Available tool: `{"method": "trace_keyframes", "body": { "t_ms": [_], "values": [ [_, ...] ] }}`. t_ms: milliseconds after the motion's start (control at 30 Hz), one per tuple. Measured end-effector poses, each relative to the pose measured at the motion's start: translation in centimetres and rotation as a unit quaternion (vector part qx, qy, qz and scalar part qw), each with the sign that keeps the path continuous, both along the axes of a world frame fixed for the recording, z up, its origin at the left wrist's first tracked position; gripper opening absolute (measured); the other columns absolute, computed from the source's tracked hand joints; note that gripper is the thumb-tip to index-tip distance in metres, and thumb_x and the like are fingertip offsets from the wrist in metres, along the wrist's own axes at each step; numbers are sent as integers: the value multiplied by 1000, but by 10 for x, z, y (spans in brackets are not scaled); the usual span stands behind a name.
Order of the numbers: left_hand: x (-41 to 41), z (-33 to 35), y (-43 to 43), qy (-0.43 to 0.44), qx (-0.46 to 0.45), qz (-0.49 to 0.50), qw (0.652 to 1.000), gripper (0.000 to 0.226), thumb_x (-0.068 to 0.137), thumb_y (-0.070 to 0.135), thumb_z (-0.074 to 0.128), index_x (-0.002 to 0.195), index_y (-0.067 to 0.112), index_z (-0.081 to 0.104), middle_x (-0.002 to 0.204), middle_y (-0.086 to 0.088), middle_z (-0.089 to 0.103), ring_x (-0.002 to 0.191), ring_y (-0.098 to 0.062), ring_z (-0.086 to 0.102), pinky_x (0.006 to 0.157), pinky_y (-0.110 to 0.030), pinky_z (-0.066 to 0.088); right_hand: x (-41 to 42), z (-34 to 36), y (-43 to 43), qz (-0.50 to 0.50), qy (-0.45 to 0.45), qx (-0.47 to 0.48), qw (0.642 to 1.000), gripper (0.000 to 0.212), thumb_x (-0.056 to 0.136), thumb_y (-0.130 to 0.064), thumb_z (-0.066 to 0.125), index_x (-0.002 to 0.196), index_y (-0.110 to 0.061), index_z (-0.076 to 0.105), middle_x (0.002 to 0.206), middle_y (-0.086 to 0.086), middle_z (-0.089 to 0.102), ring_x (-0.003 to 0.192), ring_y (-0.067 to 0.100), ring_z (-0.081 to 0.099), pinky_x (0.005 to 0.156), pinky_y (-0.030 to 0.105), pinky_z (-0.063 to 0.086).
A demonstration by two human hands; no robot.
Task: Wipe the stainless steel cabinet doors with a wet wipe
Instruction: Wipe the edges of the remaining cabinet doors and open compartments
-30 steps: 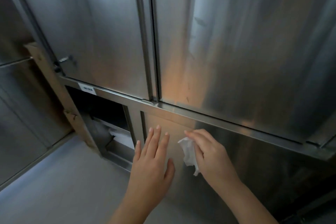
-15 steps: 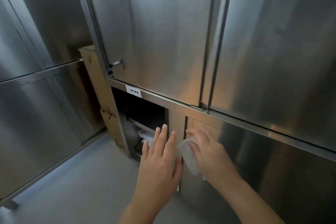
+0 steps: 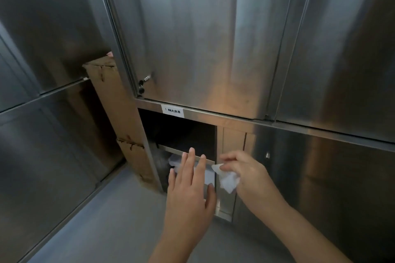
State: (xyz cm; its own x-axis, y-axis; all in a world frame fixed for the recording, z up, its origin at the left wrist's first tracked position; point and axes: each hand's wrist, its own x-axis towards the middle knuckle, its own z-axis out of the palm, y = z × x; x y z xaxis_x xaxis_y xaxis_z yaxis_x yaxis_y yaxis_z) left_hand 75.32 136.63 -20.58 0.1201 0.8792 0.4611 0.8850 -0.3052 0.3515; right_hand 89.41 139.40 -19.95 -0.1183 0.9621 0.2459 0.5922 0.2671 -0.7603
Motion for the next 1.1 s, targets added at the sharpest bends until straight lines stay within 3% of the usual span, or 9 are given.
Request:
{"method": "trace_keyframes", "body": {
  "t_ms": [100,233,400,500,600,767,867,1000,1100],
  "values": [
    [-3,-6,10,-13,-13,-24,1000,64,74,11,74,133,9,49,144,-13,39,134,-30,26,101,-53,19,3,4,-1,-10,-1,9,1000,30,84,-7,59,93,-35,67,109,-16,57,95,3,53,72,10,41],
    [5,-13,30,6,-3,-44,999,66,66,9,80,127,6,55,137,-16,48,128,-32,39,94,-54,30,21,7,12,-10,-136,73,988,33,81,0,66,109,-15,68,117,-12,47,107,4,43,85,1,31],
    [19,-16,73,-2,5,-56,998,62,76,12,73,133,7,48,145,-12,36,135,-27,22,102,-53,17,34,3,52,-67,-55,21,996,39,89,-10,59,127,-20,54,114,-2,57,101,11,54,85,20,47],
    [31,-10,100,17,-22,-91,995,63,90,21,57,145,16,27,150,4,2,138,-15,-11,108,-39,-8,49,-4,76,-126,7,-29,992,25,91,-12,55,108,-28,45,102,-3,58,83,3,56,63,10,47],
    [46,-9,129,36,-27,-102,994,63,96,28,42,148,25,7,144,14,-20,127,-3,-35,100,-23,-25,66,-14,97,-141,57,-59,987,21,88,-11,59,85,-27,46,94,-4,58,79,2,56,52,10,42],
    [70,-11,159,27,-30,-113,993,62,91,19,53,146,17,24,154,1,7,139,-16,-9,108,-36,-10,86,-28,126,-161,149,-71,973,27,80,4,62,84,-23,61,94,-5,62,82,2,56,58,8,41],
    [79,-16,168,53,-28,-112,992,61,79,11,69,135,7,46,146,-12,35,136,-29,21,104,-50,13,94,-33,130,-177,252,-102,946,35,78,8,61,79,-27,65,91,-11,66,80,3,61,65,16,47],
    [88,-21,179,37,-38,-129,990,58,89,16,57,143,13,34,153,-5,18,139,-17,-5,109,-40,-4,105,-33,130,-197,401,-165,879,29,84,5,55,80,-20,69,73,-6,72,67,4,66,57,16,51],
    [97,-25,187,36,-34,-150,987,57,90,16,54,143,12,34,154,-4,15,139,-15,-6,111,-38,-2,113,-30,130,-173,570,-225,771,20,89,1,47,93,-7,65,77,5,73,70,15,69,57,24,53]
  ]
}}
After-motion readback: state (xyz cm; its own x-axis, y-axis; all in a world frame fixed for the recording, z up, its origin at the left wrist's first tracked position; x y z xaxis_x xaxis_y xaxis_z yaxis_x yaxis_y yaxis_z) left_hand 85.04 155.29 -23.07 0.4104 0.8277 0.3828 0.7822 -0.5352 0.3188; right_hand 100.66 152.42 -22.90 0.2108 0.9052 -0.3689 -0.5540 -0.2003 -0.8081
